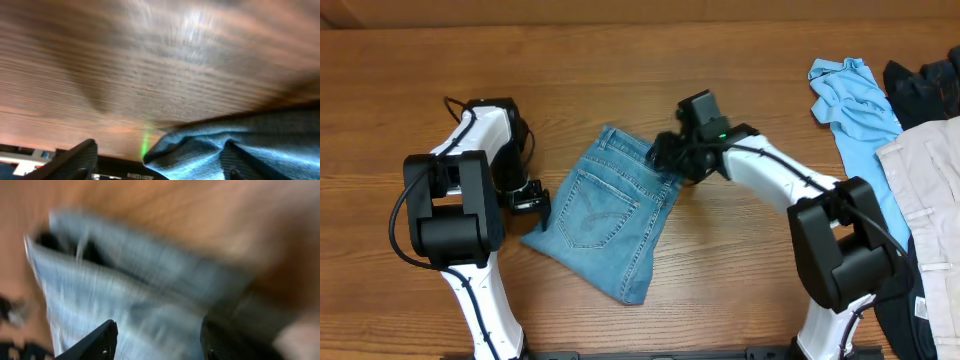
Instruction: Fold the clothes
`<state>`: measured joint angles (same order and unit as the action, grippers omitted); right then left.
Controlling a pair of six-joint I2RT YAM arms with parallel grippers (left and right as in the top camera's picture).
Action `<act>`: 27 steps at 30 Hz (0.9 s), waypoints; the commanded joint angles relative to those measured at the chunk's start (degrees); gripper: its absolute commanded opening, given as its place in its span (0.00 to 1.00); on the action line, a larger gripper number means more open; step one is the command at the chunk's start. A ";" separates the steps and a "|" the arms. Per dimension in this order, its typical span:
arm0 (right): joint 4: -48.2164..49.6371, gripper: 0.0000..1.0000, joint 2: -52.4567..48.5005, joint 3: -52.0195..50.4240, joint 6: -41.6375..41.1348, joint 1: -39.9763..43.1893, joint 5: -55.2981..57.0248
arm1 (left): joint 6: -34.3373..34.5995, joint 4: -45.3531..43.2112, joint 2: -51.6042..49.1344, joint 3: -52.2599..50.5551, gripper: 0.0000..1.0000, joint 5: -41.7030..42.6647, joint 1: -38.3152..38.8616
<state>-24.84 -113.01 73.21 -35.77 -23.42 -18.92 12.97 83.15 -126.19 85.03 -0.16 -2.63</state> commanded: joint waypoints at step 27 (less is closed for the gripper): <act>1.07 0.67 -0.96 -0.39 5.99 -0.37 3.61 | -13.20 -35.06 2.99 4.35 1.00 39.58 1.20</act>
<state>-23.99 -113.10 73.14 -29.95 -23.66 -15.57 1.28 49.45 -119.22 89.34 31.38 -2.57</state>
